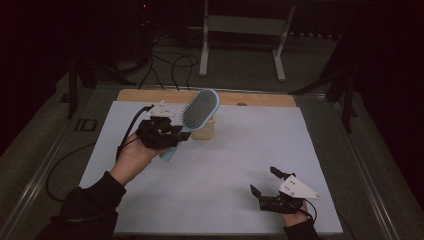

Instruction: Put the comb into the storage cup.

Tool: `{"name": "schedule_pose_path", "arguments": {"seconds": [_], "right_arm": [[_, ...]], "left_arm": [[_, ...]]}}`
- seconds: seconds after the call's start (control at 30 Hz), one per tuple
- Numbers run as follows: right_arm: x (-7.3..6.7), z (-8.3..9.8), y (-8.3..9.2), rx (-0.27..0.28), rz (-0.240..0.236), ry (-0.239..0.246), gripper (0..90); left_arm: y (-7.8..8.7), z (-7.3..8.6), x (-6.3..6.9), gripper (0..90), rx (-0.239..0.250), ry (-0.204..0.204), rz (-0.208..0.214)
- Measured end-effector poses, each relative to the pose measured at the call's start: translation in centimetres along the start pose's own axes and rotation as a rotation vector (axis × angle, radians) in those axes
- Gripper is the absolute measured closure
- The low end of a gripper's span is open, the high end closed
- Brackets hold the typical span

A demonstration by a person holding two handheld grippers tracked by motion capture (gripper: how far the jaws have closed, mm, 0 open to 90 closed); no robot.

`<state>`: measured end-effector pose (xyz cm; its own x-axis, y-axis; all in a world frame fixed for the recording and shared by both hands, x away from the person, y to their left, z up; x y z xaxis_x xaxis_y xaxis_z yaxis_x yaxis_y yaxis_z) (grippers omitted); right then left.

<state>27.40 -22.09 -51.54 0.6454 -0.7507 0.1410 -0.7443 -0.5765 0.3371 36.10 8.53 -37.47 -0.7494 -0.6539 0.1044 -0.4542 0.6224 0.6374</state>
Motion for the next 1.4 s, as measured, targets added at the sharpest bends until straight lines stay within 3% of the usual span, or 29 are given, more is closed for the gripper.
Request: {"name": "schedule_pose_path", "arguments": {"seconds": [0.37, 0.43, 0.83, 1.17, 1.4], "right_arm": [[0.0, 0.1, -0.1, -0.004, -0.004, 0.0, 10.0], [-0.1, 0.1, -0.1, -0.004, -0.006, 0.003, 9.9], [-0.1, 0.1, -0.1, -0.004, -0.011, 0.002, 9.9], [-0.1, -0.2, 0.0, 0.012, -0.013, -0.001, 10.0], [-0.2, -0.1, 0.0, 0.01, -0.017, -0.001, 10.0]], "left_arm": [[-0.9, -2.8, -0.9, 70.0, 0.055, -0.009, -0.032], [-1.0, -3.2, -1.0, 70.0, 0.068, 0.005, -0.032], [-2.5, -5.0, -2.3, 70.0, 0.122, 0.029, -0.046], [-4.1, -6.8, -3.3, 70.0, 0.19, 0.035, -0.088], [-5.4, -7.4, -3.7, 70.0, 0.224, 0.051, -0.08]]}}
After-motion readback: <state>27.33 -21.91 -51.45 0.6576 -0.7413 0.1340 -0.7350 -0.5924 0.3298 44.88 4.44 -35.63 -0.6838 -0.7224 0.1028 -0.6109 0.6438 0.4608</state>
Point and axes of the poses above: each handheld gripper's, and its own axes: y roughly backward along the jaws, z roughly out of its underside, x roughly to its right, the point moved 6 cm from there along -y, roughly forward along the jaws, and after that the axes turned 3 degrees about y, right-handed, at the moved point
